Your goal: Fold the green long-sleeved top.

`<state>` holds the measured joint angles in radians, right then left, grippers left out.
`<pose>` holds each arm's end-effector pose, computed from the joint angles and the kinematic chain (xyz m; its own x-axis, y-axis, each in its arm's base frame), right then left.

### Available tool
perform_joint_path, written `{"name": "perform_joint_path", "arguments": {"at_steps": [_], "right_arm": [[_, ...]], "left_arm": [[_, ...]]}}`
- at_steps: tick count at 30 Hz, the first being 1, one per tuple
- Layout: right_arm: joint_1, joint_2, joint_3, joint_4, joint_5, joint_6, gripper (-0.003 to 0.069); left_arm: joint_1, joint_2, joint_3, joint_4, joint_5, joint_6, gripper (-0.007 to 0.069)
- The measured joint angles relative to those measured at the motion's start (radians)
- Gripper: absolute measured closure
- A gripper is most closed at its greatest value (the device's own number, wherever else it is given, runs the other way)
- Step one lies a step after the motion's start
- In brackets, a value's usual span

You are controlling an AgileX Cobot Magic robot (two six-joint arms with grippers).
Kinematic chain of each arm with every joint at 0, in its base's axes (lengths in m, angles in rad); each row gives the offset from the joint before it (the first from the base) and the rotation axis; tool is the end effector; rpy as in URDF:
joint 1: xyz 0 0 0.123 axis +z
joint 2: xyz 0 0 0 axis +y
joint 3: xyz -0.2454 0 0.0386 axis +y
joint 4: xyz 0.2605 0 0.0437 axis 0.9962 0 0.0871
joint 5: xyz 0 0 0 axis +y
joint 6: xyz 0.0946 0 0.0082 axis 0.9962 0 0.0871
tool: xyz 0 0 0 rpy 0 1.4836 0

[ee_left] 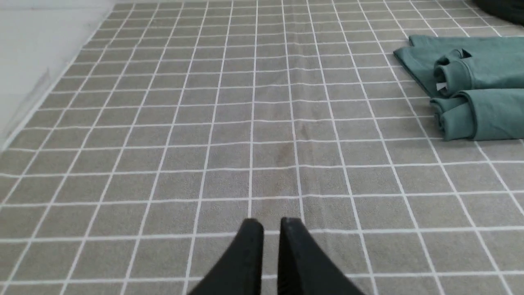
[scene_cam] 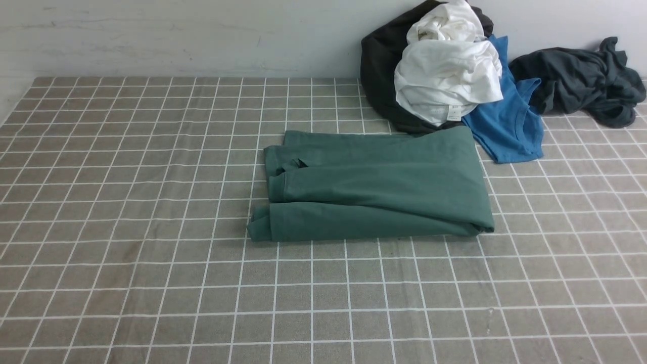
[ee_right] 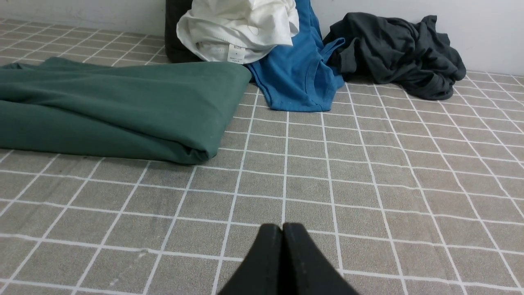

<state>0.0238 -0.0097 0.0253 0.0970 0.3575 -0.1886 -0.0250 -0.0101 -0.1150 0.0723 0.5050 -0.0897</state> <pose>0.1063 0.0058 0.1722 -0.2736 -0.1040 -0.9562 -0.0834 0.9930 -0.0842 0.0982 0.0009 0.2076 -0.2871 -0.0192 -0.9577 -0.0161 0.9998 -0.0152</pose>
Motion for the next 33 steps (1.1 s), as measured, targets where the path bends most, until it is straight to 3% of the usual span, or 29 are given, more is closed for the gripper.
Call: {"name": "perform_joint_path", "arguments": {"at_steps": [7,15,26,33], "right_arm": [[0.0,0.0,0.0,0.001,0.001,0.0,0.0673],[0.0,0.0,-0.001,0.001,0.002,0.0,0.0673],[0.0,0.0,-0.001,0.001,0.002,0.0,0.0673],[0.0,0.0,-0.001,0.001,0.002,0.0,0.0673]], "left_arm": [[0.0,0.0,0.135,0.013,-0.261,0.0,0.0578],[0.0,0.0,0.142,0.013,-0.158,0.008,0.058],[0.0,0.0,0.139,-0.086,-0.145,0.138,0.0613],[0.0,0.0,0.139,-0.123,-0.144,0.161,0.0613]]}}
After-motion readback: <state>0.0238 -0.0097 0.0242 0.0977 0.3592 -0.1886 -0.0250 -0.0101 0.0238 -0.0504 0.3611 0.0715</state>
